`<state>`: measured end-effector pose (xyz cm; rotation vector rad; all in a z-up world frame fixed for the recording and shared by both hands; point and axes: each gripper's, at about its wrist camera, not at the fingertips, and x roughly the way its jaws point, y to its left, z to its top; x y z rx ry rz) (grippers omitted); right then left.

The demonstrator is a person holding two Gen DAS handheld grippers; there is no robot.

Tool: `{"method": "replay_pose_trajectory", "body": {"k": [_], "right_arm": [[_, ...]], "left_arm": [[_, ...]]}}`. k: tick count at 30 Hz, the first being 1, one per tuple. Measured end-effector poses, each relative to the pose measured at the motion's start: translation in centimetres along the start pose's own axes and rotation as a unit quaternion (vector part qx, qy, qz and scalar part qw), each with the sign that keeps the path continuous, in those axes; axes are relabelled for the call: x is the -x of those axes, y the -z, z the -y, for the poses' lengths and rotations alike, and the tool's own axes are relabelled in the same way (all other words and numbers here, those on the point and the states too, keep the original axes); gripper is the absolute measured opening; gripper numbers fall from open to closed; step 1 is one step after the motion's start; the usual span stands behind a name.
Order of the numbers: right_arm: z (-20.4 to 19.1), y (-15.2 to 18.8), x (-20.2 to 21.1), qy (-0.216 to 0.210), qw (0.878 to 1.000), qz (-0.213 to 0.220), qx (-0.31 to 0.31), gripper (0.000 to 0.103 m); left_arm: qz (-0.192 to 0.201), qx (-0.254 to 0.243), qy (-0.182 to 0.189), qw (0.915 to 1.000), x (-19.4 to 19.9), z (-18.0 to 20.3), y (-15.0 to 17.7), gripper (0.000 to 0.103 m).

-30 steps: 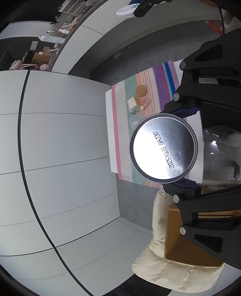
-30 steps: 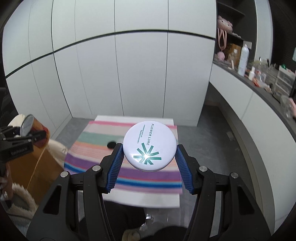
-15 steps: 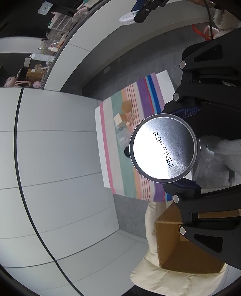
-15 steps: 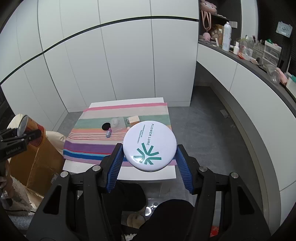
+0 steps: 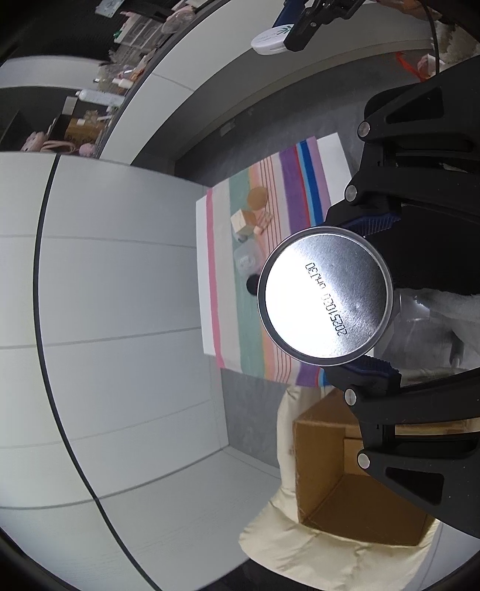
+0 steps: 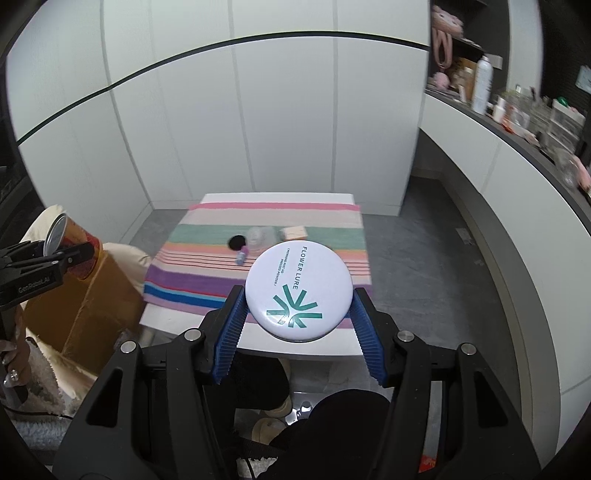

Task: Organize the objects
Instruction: 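Lift the jar and compact and carry both toward the cardboard box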

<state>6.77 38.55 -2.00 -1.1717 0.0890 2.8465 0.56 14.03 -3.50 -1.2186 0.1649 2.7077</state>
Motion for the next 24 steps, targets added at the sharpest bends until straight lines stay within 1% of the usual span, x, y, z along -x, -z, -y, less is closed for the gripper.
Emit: {"method": "replay_pose_trajectory", "body": {"k": [6, 11, 13, 16, 18, 19, 21, 24], "right_arm": [[-4.9, -0.4, -0.4, -0.042, 0.998, 0.005, 0.042, 0.06], [-10.8, -0.6, -1.1, -0.094, 0.992, 0.001, 0.089, 0.06], [-13.1, -0.5, -1.4, -0.111, 0.988, 0.0, 0.107, 0.06], [-17.0, -0.3, -2.0, -0.142, 0.981, -0.008, 0.135, 0.06], [-18.9, 0.0, -2.3, -0.162, 0.976, -0.014, 0.148, 0.06], [-20.4, 0.1, -2.5, -0.177, 0.971, -0.018, 0.158, 0.06], [-22.4, 0.6, -2.6, -0.194, 0.966, -0.022, 0.172, 0.06], [-25.9, 1.3, -2.9, -0.223, 0.954, -0.03, 0.199, 0.06]], "left_arm": [[-0.004, 0.042, -0.034, 0.9985, 1.4, -4.8, 2.0, 0.055], [-0.009, 0.088, -0.068, 0.9937, 3.0, -9.7, 4.3, 0.055], [-0.014, 0.109, -0.088, 0.99, 3.5, -11.8, 5.4, 0.055], [-0.026, 0.141, -0.107, 0.9839, 4.1, -14.8, 7.4, 0.055], [-0.032, 0.159, -0.117, 0.9798, 4.6, -16.3, 8.7, 0.055], [-0.036, 0.169, -0.124, 0.9772, 4.9, -17.2, 9.4, 0.055], [-0.038, 0.182, -0.135, 0.9732, 5.6, -18.4, 10.5, 0.055], [-0.038, 0.2, -0.154, 0.9669, 6.5, -20.1, 12.0, 0.055]]}}
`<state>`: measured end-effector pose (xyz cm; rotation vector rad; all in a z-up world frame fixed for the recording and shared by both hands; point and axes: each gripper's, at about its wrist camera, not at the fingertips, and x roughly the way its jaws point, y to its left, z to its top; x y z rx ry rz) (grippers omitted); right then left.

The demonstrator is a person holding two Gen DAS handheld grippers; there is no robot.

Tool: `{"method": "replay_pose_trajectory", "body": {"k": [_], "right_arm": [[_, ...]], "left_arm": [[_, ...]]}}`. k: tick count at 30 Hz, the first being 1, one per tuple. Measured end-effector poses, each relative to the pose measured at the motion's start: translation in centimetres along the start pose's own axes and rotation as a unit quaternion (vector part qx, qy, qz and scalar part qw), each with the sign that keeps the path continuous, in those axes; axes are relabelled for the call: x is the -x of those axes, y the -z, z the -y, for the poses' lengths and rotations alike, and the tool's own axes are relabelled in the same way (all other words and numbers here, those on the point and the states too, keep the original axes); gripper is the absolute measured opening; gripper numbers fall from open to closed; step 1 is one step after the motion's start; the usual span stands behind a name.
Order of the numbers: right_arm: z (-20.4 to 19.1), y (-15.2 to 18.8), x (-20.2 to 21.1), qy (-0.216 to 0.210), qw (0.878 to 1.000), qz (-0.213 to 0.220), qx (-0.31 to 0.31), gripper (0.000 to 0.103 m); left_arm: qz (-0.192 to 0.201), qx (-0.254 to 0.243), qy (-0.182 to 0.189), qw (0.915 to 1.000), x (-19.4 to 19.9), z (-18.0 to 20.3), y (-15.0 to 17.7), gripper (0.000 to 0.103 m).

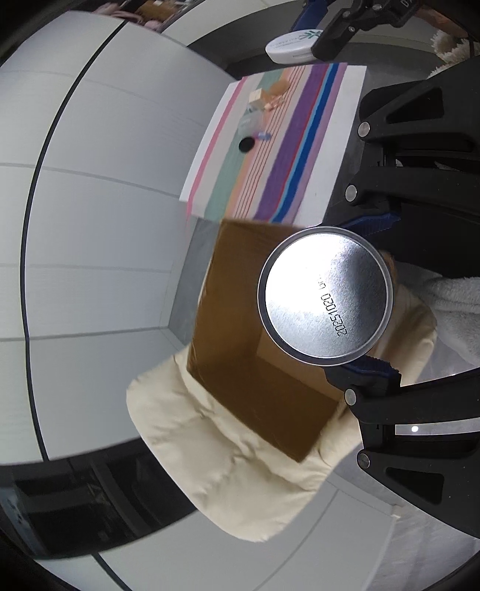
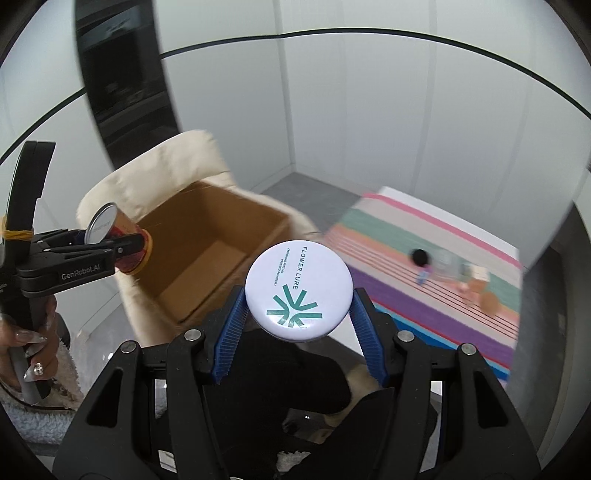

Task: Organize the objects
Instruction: 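Lift the jar and compact and carry both toward the cardboard box, then open both tools to drop the jar and compact into the box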

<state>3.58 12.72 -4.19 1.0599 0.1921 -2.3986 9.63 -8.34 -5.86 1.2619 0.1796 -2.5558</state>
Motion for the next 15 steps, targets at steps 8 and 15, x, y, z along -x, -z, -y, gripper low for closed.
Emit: {"method": "replay_pose_trajectory", "body": {"k": [8, 15], "right_arm": [[-5.2, -0.9, -3.5, -0.047, 0.998, -0.024, 0.046, 0.06], [-7.5, -1.8, -6.4, -0.051, 0.995, -0.04, 0.077, 0.06]], "left_arm": [[-0.001, 0.031, -0.02, 0.9993, 0.0, -3.7, 0.7, 0.055], [-0.002, 0.035, -0.024, 0.9991, -2.4, -4.6, -0.2, 0.055]]}}
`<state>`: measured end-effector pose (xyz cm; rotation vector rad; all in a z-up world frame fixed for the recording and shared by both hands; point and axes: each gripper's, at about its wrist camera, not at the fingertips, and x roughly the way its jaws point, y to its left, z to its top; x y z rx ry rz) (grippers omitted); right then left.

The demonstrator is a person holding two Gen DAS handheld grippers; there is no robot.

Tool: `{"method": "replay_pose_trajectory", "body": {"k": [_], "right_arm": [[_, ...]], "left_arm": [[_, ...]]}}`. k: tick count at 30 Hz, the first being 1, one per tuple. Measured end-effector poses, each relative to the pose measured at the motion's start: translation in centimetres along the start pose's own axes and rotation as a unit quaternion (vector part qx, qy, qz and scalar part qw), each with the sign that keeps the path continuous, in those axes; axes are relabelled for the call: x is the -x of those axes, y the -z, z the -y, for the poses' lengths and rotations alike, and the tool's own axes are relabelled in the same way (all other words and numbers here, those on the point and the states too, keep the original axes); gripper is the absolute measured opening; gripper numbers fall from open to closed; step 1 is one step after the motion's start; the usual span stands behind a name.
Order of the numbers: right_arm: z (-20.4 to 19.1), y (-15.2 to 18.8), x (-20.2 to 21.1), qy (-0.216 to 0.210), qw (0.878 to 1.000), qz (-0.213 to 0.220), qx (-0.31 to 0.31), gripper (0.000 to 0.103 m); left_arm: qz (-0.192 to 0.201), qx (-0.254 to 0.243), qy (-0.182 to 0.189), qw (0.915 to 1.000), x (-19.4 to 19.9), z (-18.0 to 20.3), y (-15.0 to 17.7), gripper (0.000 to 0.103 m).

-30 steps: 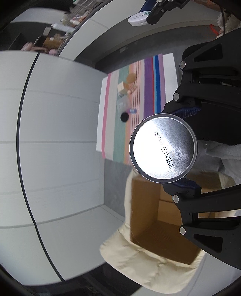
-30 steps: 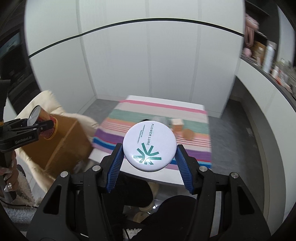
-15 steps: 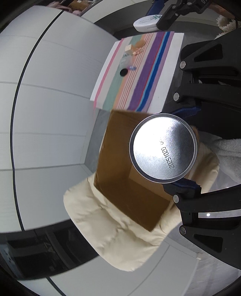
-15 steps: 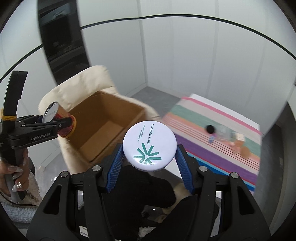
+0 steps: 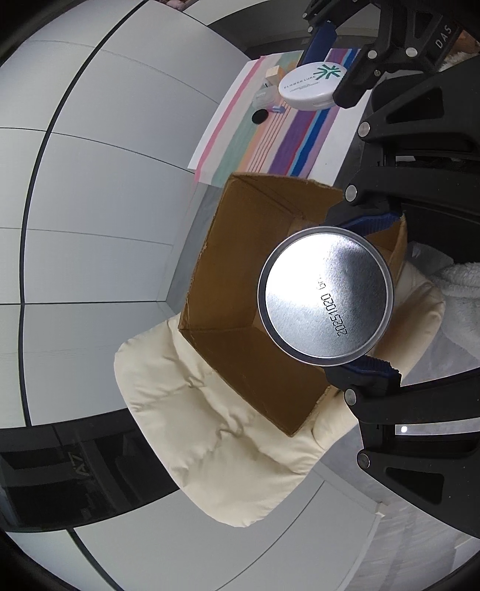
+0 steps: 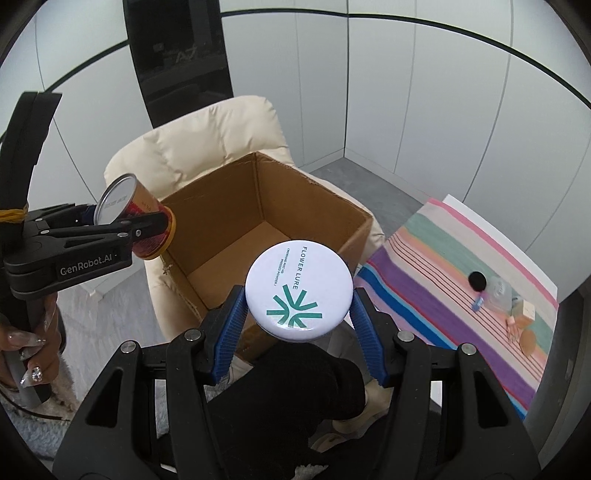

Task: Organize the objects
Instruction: 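Open both tools to drop the jar and compact into the box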

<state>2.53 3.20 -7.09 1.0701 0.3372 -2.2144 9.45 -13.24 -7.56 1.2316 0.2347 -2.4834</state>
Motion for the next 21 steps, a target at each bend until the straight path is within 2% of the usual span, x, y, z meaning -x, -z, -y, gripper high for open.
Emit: {"method": "replay_pose_trajectory", "body": {"k": [4, 15, 21], "right_arm": [[-0.5, -1.3, -3.1, -0.006, 1.0, -0.018, 0.014, 0.06], [-2.2, -4.4, -12.7, -0.023, 0.997, -0.066, 0.043, 0.06], [-2.9, -5.1, -15.9, -0.027, 0.995, -0.082, 0.047, 0.06]], "left_arm": [[-0.012, 0.009, 0.0, 0.9999, -2.7, -0.6, -0.8, 0.055], [-0.026, 0.012, -0.047, 0.9985, -8.9, -3.1, -4.0, 0.055], [-0.058, 0.021, -0.043, 0.9972, -11.4, -4.3, -4.1, 0.055]]}}
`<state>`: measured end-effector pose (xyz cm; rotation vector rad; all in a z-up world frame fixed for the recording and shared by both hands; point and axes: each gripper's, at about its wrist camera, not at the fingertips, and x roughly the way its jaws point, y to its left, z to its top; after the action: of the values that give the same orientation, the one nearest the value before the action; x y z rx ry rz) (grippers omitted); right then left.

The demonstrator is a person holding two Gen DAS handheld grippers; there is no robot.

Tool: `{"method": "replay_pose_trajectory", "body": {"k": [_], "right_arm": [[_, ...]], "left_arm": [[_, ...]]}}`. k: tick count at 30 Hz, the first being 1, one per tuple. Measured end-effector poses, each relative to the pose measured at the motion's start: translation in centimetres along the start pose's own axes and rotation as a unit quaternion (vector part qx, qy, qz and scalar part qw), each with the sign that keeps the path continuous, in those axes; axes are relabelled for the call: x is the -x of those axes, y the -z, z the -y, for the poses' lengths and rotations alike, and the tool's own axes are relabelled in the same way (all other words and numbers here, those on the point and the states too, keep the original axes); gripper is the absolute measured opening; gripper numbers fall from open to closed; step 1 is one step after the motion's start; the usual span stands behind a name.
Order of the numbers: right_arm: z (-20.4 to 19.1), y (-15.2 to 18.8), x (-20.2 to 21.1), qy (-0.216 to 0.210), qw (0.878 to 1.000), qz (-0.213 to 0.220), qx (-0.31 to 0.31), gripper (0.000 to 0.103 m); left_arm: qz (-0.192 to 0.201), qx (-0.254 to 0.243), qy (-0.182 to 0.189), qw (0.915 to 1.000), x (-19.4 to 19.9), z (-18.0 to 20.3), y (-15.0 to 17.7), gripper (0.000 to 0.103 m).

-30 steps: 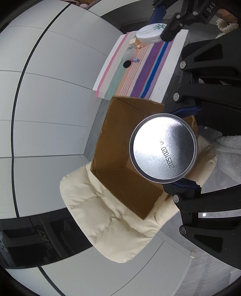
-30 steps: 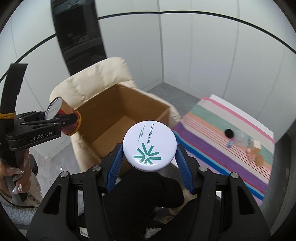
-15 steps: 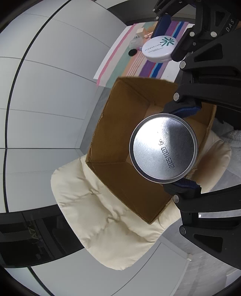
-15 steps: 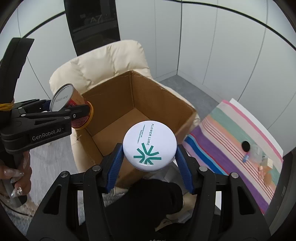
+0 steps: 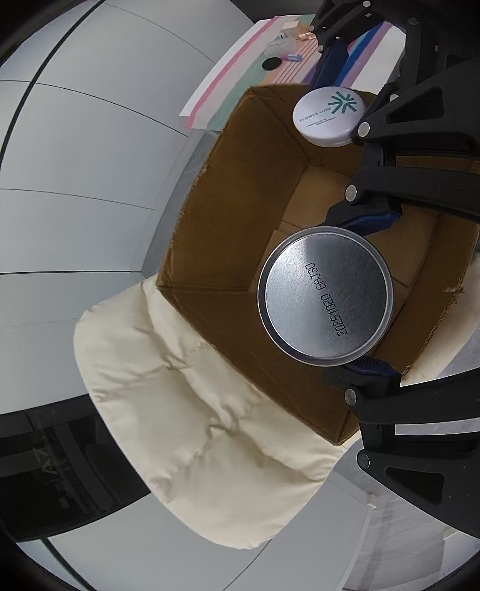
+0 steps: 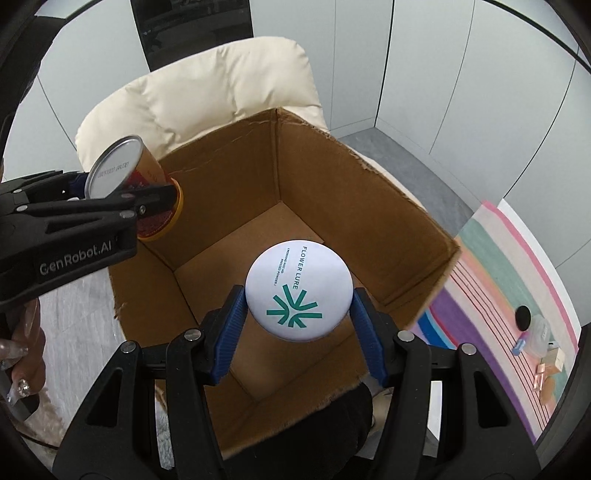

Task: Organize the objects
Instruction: 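Open both tools to drop the jar and compact into the box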

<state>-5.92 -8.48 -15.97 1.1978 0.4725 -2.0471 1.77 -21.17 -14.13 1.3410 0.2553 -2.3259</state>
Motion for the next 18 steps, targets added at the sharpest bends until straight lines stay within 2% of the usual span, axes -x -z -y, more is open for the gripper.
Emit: {"method": "replay_pose_trajectory", "body": {"k": [2, 4, 5, 6, 10, 18], "right_arm": [[0.0, -0.1, -0.2, -0.013, 1.0, 0.009, 0.0, 0.06], [0.2, -0.1, -0.2, -0.01, 1.0, 0.014, -0.013, 0.083], [0.4, -0.1, -0.1, -0.003, 1.0, 0.016, -0.021, 0.102], [0.6, 0.0, 0.2, -0.002, 0.999, 0.023, -0.027, 0.103], [1.0, 0.0, 0.4, -0.002, 0.999, 0.028, -0.033, 0.103], [1.2, 0.5, 1.1, 0.0, 0.999, 0.028, -0.037, 0.103]], "left_arm": [[-0.016, 0.011, 0.019, 0.9996, -0.4, -0.2, 0.1, 0.057], [-0.033, 0.025, 0.044, 0.9981, -0.6, -0.5, 0.1, 0.08], [-0.033, 0.025, 0.045, 0.9982, -0.4, -0.5, 0.1, 0.086], [-0.026, 0.022, 0.039, 0.9987, -0.2, -0.4, 0.2, 0.09], [-0.002, 0.006, 0.026, 0.9996, 0.8, 0.1, 0.2, 0.09], [-0.008, 0.0, 0.033, 0.9994, 0.8, 0.4, 0.2, 0.09]]}}
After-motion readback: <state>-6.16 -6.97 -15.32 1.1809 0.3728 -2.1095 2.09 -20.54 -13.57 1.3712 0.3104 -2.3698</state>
